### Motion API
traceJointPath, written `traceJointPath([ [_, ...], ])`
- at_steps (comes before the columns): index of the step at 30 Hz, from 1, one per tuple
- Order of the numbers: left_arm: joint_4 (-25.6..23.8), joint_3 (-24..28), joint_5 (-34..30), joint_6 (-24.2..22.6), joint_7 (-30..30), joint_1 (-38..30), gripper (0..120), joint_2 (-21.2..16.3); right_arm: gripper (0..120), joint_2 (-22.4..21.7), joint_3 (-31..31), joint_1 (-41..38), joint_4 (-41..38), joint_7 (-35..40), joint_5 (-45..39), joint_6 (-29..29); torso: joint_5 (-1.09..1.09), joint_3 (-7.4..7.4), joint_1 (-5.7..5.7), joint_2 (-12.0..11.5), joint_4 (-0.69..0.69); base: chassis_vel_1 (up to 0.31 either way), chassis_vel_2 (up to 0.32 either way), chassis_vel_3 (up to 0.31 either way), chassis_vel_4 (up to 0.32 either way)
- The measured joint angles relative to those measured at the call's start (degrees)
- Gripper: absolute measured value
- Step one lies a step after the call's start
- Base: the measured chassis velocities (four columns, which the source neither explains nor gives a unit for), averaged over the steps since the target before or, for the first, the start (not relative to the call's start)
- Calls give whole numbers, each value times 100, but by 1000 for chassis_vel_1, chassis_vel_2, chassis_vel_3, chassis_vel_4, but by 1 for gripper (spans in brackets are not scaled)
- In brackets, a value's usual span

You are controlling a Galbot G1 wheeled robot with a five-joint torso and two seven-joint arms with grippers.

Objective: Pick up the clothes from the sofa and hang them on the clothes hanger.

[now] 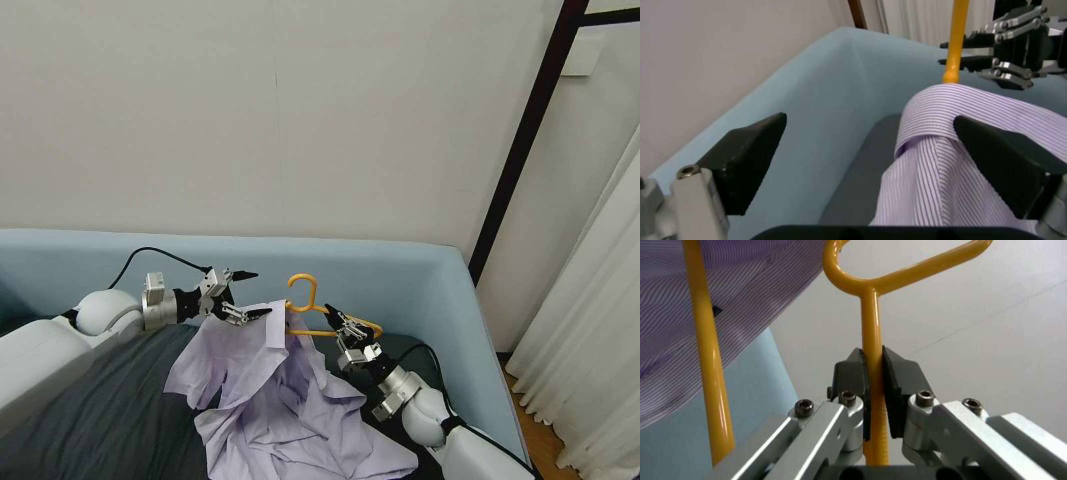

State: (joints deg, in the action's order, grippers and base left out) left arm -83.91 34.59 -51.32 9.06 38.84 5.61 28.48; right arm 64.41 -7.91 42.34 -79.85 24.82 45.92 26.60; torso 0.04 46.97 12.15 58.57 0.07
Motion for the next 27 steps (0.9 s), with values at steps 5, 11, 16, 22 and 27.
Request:
traceJointPath([
  [5,-86,293,11,-41,64,-145,94,-25,5,11,0,-38,-1,20,-25,24,0,0,0,0,0,0,0,0,0],
  [11,-154,250,34,-41,109,-41,88,-112,5,4,23,29,19,31,-49,22,1,0,0,0,0,0,0,0,0],
  [16,-144,287,52,-42,140,-37,74,-130,5,4,17,33,-13,33,-15,34,1,-1,0,1,0,0,0,0,0],
  [22,-143,670,64,-71,169,-224,51,-61,5,26,21,1,-52,35,108,70,1,-1,0,1,0,0,0,0,0],
  [27,-98,1084,55,-82,195,-503,36,68,5,-11,116,66,-107,36,252,138,1,-1,0,1,2,0,0,0,0],
])
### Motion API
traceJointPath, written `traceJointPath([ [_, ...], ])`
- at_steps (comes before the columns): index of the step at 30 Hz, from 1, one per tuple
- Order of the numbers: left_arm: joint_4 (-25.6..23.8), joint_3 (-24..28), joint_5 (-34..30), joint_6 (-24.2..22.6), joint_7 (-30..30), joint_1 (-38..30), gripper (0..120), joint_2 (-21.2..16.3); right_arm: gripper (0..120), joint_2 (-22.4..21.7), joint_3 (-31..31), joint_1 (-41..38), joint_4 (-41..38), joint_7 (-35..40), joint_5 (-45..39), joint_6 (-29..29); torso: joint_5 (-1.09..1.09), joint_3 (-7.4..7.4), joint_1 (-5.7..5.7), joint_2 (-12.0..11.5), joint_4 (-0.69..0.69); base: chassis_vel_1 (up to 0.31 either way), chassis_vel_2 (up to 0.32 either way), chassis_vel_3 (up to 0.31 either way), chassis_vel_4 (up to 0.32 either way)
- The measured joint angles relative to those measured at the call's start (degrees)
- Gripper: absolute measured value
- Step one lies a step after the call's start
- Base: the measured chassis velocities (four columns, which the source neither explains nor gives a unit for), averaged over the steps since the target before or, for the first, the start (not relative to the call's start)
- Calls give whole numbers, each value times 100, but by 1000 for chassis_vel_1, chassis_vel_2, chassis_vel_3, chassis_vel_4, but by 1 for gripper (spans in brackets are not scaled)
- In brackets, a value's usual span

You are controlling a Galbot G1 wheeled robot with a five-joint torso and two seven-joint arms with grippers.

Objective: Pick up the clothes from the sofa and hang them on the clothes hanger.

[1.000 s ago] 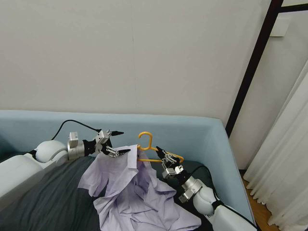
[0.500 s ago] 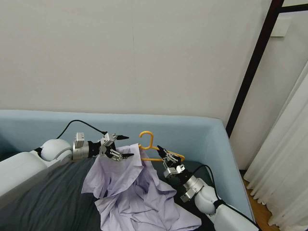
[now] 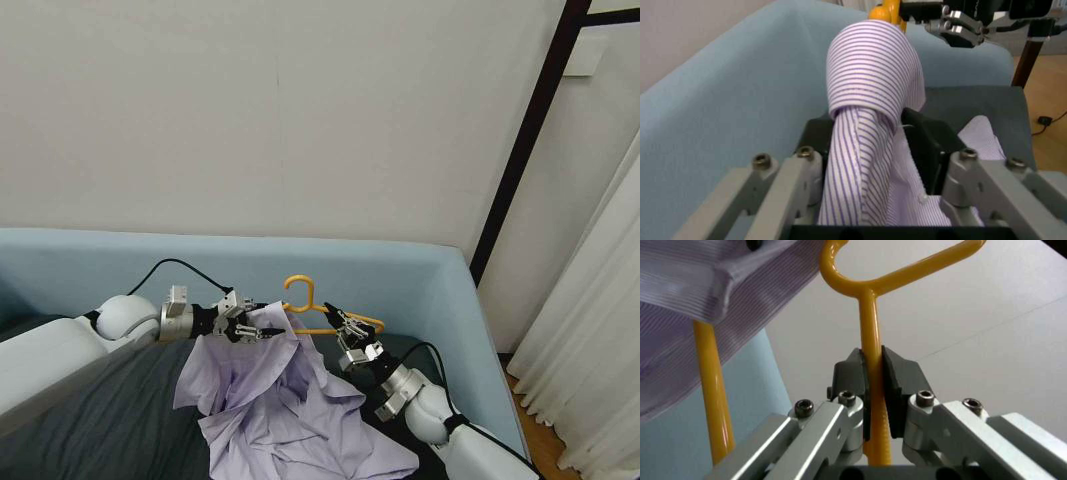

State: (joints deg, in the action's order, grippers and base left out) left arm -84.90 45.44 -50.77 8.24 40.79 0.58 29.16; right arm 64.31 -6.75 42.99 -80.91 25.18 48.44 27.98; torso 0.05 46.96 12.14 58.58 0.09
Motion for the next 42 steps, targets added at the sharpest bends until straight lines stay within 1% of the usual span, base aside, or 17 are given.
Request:
traceJointPath([
  [2,41,154,-46,-6,0,-141,22,81,5,-33,44,50,-31,7,77,55,-1,0,0,0,1,0,0,0,0],
  [4,47,254,-87,-14,0,-243,16,127,5,-50,88,85,-32,20,160,119,-1,0,0,0,-1,0,0,0,0],
  [5,47,254,-87,-14,0,-243,16,127,5,-50,88,85,-32,20,160,119,-1,0,0,0,-1,0,0,0,0],
  [7,25,409,-102,-17,-5,-345,6,171,5,-85,119,108,-35,48,243,168,-1,0,0,0,-1,0,0,0,0],
  [16,-99,365,-92,11,-9,-208,6,85,5,-139,110,201,-117,40,231,167,0,0,0,0,-1,0,0,0,0],
  [22,-161,143,-108,41,-65,25,6,-7,5,-154,30,212,-164,8,121,118,0,0,0,0,-2,0,0,0,0],
  [24,-166,-94,-168,49,-123,202,6,-10,6,-188,-63,211,-226,2,-100,6,0,0,0,0,-1,0,0,0,0],
  [26,-158,-182,-196,49,-144,259,6,-3,9,-213,-107,212,-255,6,-216,-26,0,0,0,0,-1,0,0,0,0],
  [29,-103,-371,-257,51,-242,346,6,13,21,-271,-133,275,-262,-29,-393,7,1,0,0,0,-3,0,0,0,0],
  [30,-97,-402,-273,54,-250,359,3,15,25,-279,-108,309,-274,-40,-427,48,-3,0,0,0,1,0,0,0,0],
  [31,-91,-420,-286,54,-251,374,1,13,31,-306,-55,357,-336,-46,-531,81,-2,0,0,0,-1,0,0,0,0],
  [33,-87,-426,-292,54,-251,380,1,10,34,-335,-31,397,-400,-58,-627,97,1,0,0,0,-1,0,0,0,0],
  [35,-59,-446,-311,54,-251,389,1,10,44,-453,24,560,-637,-127,-942,145,-1,0,0,0,-2,0,0,0,0],
  [36,-59,-446,-311,54,-251,389,1,10,44,-453,24,560,-637,-127,-942,145,-1,0,0,0,-2,0,0,0,0],
  [39,-21,-474,-331,54,-249,392,1,19,59,-692,75,971,-891,-402,-1496,167,0,0,0,0,-1,0,0,0,0],
  [41,-13,-480,-338,54,-243,381,1,20,66,-809,78,1227,-884,-670,-1971,115,0,0,0,0,0,0,0,0,0],
  [42,-13,-480,-338,54,-243,381,1,20,66,-809,78,1227,-884,-670,-1971,115,0,0,0,0,0,0,0,0,0],
])
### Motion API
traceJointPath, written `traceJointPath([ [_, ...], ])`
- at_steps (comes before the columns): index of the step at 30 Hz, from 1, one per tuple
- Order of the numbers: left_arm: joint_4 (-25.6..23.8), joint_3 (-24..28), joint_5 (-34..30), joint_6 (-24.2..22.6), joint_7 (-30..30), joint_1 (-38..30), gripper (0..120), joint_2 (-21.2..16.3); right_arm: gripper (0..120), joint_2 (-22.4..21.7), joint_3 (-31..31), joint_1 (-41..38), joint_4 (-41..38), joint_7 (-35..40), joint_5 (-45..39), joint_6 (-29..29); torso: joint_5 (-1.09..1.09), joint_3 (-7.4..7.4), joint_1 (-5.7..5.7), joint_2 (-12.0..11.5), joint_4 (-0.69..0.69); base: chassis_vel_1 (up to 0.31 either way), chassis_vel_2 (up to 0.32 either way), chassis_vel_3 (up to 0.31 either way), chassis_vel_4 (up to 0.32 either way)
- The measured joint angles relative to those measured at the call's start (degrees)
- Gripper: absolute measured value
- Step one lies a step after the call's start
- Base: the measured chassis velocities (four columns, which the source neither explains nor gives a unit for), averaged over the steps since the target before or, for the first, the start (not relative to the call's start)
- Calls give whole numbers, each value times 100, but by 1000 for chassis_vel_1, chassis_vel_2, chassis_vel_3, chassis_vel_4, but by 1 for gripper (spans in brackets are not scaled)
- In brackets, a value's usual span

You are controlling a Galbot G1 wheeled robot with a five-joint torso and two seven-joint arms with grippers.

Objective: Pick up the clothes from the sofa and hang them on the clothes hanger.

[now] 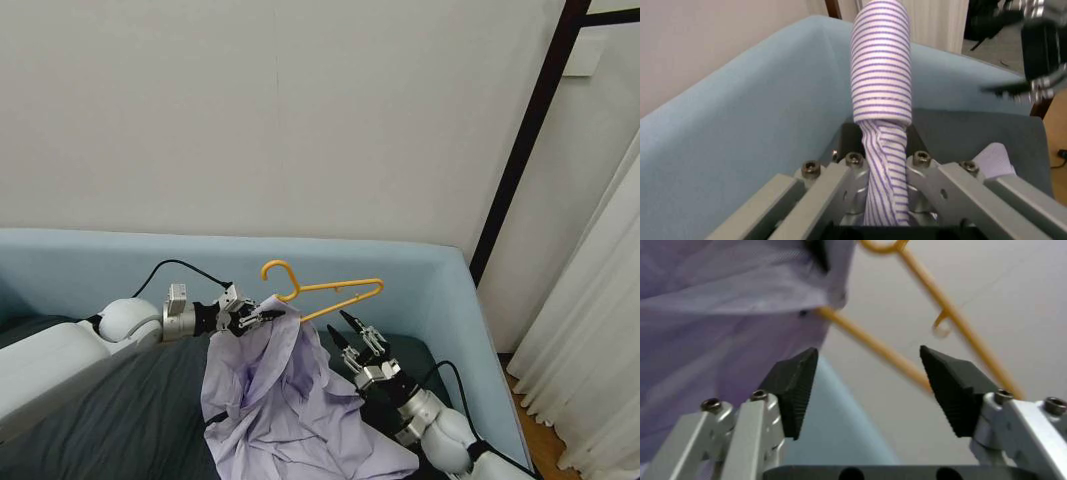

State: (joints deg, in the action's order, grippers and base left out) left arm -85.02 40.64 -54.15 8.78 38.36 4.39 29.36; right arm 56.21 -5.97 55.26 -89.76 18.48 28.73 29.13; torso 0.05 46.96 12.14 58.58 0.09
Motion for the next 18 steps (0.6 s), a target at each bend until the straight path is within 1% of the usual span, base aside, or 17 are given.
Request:
traceJointPath([
  [1,2,-3,-21,0,1,-16,1,-1,72,-72,-46,182,79,-225,-483,-116,0,0,0,0,0,0,0,0,0],
  [2,2,-5,-32,0,1,-22,1,-2,74,-98,-82,248,122,-310,-713,-195,-1,0,0,0,0,0,0,0,0],
  [4,1,-10,-63,0,1,-38,1,-8,84,-124,-169,430,385,-628,-1479,-461,-1,0,0,0,1,0,0,0,0],
  [5,-5,-11,-73,0,-1,-41,1,-14,88,-115,-177,451,474,-694,-1576,-490,0,0,0,0,0,0,0,0,0],
  [6,-27,-11,-86,0,-1,-43,1,-31,93,-68,-201,471,709,-856,-1709,-509,-1,0,0,0,0,0,0,0,0],
  [7,-27,-11,-86,0,-1,-43,1,-31,93,-68,-201,471,709,-856,-1709,-509,-1,0,0,0,0,0,0,0,0],
  [8,-42,-12,-93,0,-1,-44,1,-42,98,-38,-236,471,816,-942,-1795,-527,-1,0,0,0,-1,0,0,0,0],
  [11,-83,-11,-110,-3,-1,-44,1,-84,100,65,-403,413,939,-1056,-2033,-663,1,0,0,0,-1,0,0,0,0],
  [15,-115,-12,-133,-6,-1,-44,1,-128,100,206,-572,296,1016,-1079,-2080,-756,1,0,0,0,-2,0,0,0,0],
  [17,-132,-11,-141,-7,0,-46,1,-157,100,329,-715,195,1077,-1051,-2105,-865,2,0,0,0,-2,0,0,0,0],
  [18,-156,-25,-158,-10,1,-43,1,-183,100,480,-853,80,1166,-981,-2158,-986,1,0,0,0,-2,0,0,0,0],
])
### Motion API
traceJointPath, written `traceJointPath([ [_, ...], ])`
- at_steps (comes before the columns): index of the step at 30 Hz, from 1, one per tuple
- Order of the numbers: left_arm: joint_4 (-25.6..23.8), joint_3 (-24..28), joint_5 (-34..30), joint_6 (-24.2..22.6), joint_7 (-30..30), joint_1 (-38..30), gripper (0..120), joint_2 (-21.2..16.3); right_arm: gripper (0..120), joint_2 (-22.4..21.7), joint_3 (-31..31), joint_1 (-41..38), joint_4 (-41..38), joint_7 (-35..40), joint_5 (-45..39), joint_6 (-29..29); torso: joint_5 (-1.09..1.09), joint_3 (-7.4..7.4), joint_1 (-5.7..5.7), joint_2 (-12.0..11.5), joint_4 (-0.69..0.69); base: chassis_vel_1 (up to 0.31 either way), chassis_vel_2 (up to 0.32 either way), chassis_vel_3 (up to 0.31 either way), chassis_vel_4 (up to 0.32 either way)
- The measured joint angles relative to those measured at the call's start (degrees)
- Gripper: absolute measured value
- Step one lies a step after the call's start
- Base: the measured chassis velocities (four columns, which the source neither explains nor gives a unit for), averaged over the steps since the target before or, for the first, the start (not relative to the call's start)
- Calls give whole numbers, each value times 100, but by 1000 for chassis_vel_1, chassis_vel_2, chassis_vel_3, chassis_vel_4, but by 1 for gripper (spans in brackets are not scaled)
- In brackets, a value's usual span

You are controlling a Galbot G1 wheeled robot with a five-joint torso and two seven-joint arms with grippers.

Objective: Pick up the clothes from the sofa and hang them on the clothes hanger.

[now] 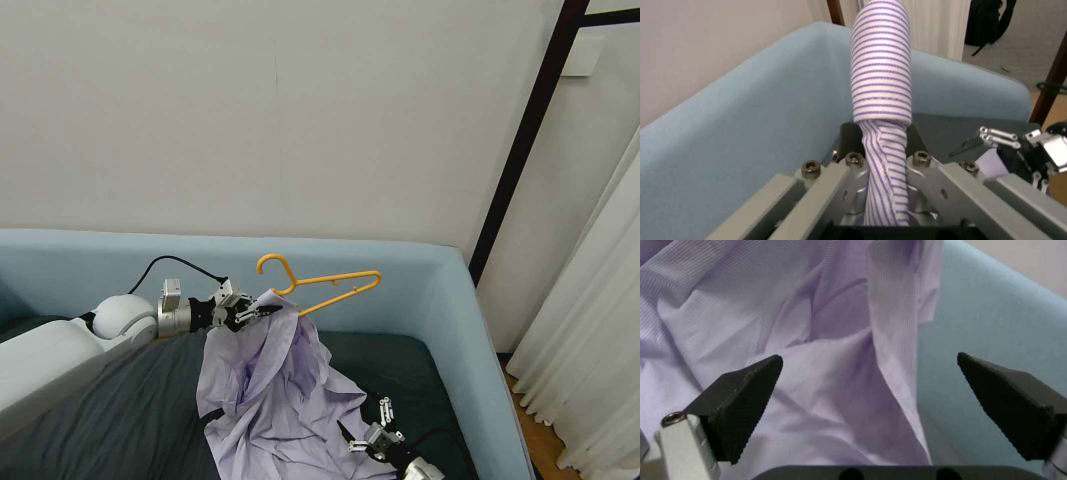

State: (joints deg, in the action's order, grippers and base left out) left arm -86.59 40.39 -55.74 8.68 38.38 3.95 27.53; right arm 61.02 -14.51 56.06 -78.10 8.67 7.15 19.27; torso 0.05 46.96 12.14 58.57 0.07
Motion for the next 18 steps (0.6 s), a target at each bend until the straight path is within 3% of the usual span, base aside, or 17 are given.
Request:
traceJointPath([
  [8,-95,-108,-30,-3,10,52,1,-126,100,453,-151,-312,429,436,38,-187,0,0,0,0,0,0,0,0,0],
  [13,-141,-397,-18,-3,21,280,1,-160,86,590,-114,-481,682,591,107,-213,0,0,0,0,1,0,0,0,0],
  [18,-160,-575,76,-3,79,504,1,-208,62,628,-108,-577,788,589,120,-154,0,0,0,0,1,0,0,0,0],
])
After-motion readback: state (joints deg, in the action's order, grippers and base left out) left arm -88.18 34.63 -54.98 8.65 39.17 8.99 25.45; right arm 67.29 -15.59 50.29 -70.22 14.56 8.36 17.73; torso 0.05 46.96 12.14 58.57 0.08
